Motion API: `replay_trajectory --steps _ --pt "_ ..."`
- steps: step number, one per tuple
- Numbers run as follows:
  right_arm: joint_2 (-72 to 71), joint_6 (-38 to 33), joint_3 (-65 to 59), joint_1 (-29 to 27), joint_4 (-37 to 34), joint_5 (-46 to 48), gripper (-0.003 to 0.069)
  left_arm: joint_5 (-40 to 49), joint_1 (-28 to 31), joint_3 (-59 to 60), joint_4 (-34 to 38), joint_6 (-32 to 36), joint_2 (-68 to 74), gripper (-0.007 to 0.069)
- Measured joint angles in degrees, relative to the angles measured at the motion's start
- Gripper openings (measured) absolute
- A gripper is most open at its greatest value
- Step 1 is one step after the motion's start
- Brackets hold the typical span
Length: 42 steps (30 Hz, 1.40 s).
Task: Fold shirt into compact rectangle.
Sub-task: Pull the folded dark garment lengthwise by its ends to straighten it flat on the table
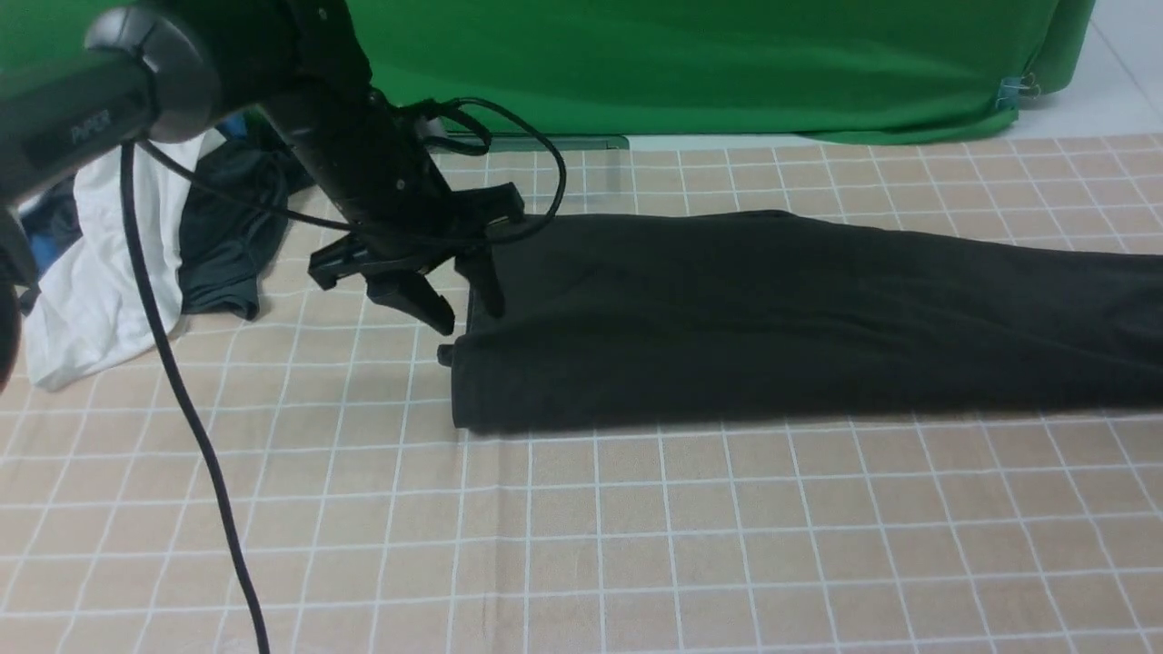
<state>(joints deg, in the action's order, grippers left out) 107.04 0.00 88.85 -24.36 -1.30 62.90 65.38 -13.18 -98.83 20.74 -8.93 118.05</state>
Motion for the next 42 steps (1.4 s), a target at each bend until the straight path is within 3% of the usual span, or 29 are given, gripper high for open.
replay_trajectory --steps 4,9,20,30,37,42 --pt "0.0 0.0 -0.06 0.0 -0.02 -0.27 0.0025 -1.64 -0.97 0.04 1.97 0.01 0.44 0.0473" --pt "0.0 0.0 -0.06 0.0 -0.07 -0.27 0.0025 -1.52 -1.76 1.69 1.56 -0.11 4.44 0.0504" --pt "0.0 0.0 -0.06 0.0 -0.19 0.33 0.0025 3.83 -1.7 -2.28 0.23 -1.82 6.14 0.0504" --pt "0.0 0.0 -0.06 0.0 -0.19 0.64 0.0025 3.84 -1.7 -3.01 -9.72 -7.01 0.63 0.0504" --pt "0.0 0.0 -0.06 0.0 -0.19 0.64 0.0025 2.59 -1.7 -0.76 -7.3 -8.59 5.72 0.0504" --pt "0.0 0.0 -0.06 0.0 -0.19 0.64 0.0025 2.27 -1.7 -0.61 -0.57 -8.12 8.29 0.0504"
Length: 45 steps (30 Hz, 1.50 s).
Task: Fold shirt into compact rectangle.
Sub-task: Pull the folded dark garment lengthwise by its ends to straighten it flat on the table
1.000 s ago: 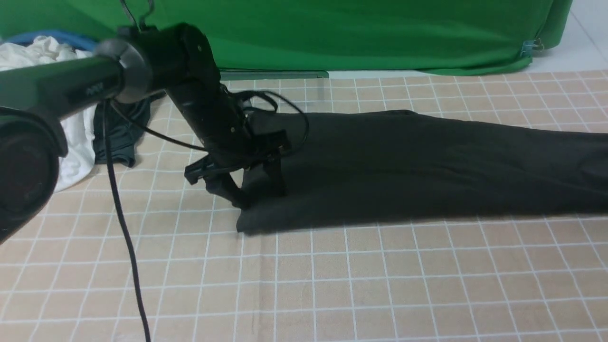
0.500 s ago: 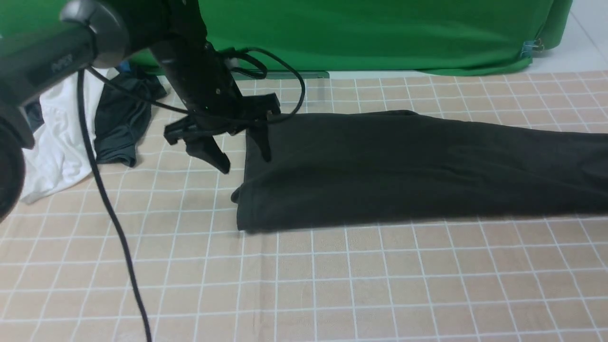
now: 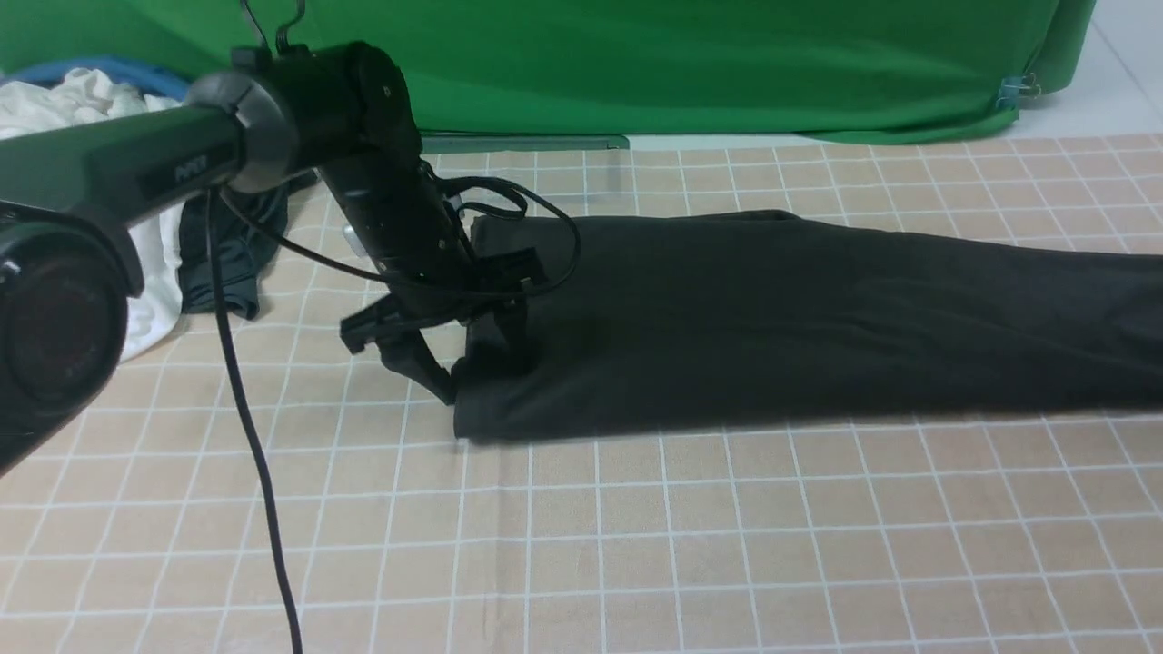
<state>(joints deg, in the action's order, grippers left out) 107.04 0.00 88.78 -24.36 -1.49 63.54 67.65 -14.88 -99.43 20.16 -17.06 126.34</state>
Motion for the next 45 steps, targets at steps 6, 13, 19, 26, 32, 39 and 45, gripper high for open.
replay_trajectory --steps 6,13,19,26,32,39,45 --pt "0.0 0.0 0.0 0.0 0.0 -0.06 0.0024 0.91 0.11 -0.41 1.28 1.01 0.96 0.0504" --pt "0.0 0.0 0.0 0.0 -0.05 -0.68 0.0024 1.17 0.11 -0.44 1.49 1.67 1.13 0.0412" --pt "0.0 -0.61 0.0 0.0 -0.05 -0.72 0.0024 -1.41 0.31 -0.38 9.21 8.66 1.9 0.0175" --pt "0.0 -1.57 -0.26 -0.04 -0.05 3.94 0.0024 0.85 3.05 -0.28 12.77 13.08 0.35 0.0178" --pt "-0.06 -1.74 -4.25 -0.04 -0.18 2.27 0.0075 1.45 5.23 1.11 2.42 13.08 -5.5 0.0178" --pt "0.81 -1.8 -7.54 0.46 -0.3 -5.49 0.0438 1.69 5.7 1.32 -0.15 13.08 -8.29 0.0178" --pt "2.45 -4.32 -7.56 0.52 -0.36 -10.67 0.0617 1.63 5.7 1.52 -0.39 13.08 -8.29 0.0178"
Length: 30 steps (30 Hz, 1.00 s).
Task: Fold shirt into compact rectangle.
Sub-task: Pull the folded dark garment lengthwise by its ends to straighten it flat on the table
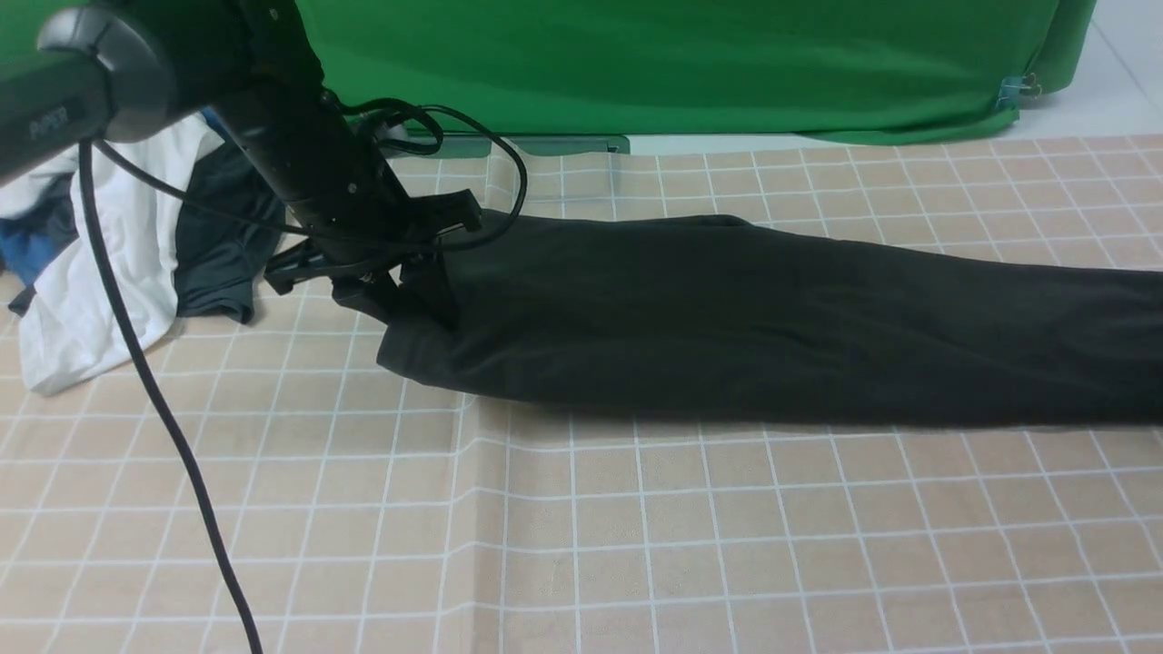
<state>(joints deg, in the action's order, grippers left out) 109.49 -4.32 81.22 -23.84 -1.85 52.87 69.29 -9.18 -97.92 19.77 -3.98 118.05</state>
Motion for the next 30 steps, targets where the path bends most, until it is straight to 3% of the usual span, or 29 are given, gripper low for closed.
replay_trajectory --steps 15,20,22,23,24,27,30 --pt "6.14 -1.35 -0.1 1.9 -0.05 -4.66 0.0607 -0.19 -0.05 0.0 -0.2 0.0 0.0 0.0178" --pt "7.37 -1.74 -0.1 4.96 0.28 -6.73 0.0529 -0.9 -0.05 0.01 -0.27 0.0 0.0 0.0178" --pt "7.56 -1.81 -0.03 5.76 0.49 -7.07 0.0461 -1.18 -0.05 0.06 -0.48 0.01 0.0 0.0178" --pt "7.72 -2.25 0.02 6.24 0.43 -7.18 0.0372 -1.25 -0.05 0.12 -0.49 0.01 0.0 0.0178" --pt "7.71 -2.26 0.02 6.25 0.34 -7.18 0.0357 -1.25 -0.05 0.12 -0.54 0.01 0.0 0.0178" --pt "7.71 -2.97 0.08 6.67 -0.33 -6.7 0.0091 -1.22 -0.05 0.19 -1.03 0.01 -0.05 0.0178" --pt "7.71 -3.23 0.08 6.67 -0.33 -6.27 0.0064 -0.81 -0.05 0.19 -1.81 0.01 -0.5 0.0178"
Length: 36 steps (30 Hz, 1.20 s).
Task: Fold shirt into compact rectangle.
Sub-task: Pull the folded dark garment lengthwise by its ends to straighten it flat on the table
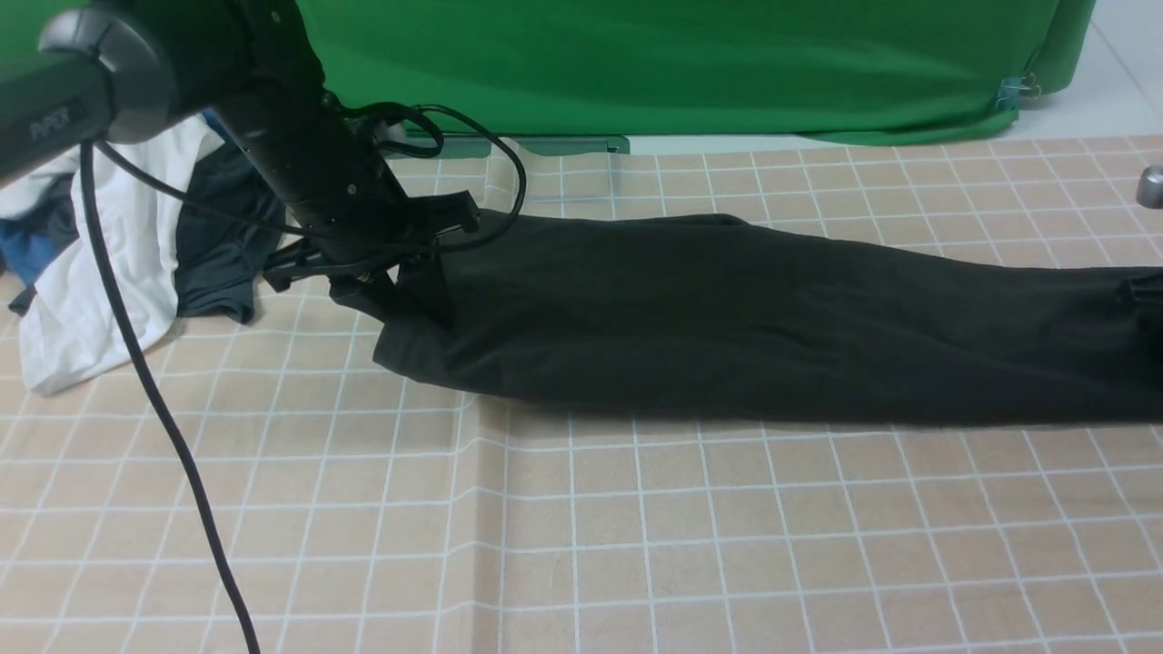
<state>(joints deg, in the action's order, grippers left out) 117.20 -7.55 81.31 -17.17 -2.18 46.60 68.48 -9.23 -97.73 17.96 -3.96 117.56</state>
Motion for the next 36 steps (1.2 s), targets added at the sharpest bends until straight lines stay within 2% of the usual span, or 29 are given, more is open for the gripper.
replay_trajectory --steps 15,22,26,31,36 --pt "-5.34 0.68 -0.17 1.11 -1.1 8.58 0.0064 0.86 0.0 1.44 -7.26 0.0 -9.32 0.0178" --pt "-11.75 2.44 -0.38 4.58 -1.1 19.53 0.0064 0.69 1.48 12.38 -8.7 -0.24 -16.97 0.0178" --pt "-15.79 3.36 -1.86 6.95 -1.11 22.33 0.0064 0.83 3.46 20.66 -9.58 -0.2 -20.46 0.0178" --pt "-20.6 5.16 -10.61 7.62 -0.37 21.92 0.0063 0.83 3.7 29.51 -12.46 -2.11 -23.62 0.0178" --pt "-24.05 5.56 -19.09 7.62 -0.09 20.71 0.0063 0.95 3.7 32.45 -17.19 -4.67 -24.97 0.016"
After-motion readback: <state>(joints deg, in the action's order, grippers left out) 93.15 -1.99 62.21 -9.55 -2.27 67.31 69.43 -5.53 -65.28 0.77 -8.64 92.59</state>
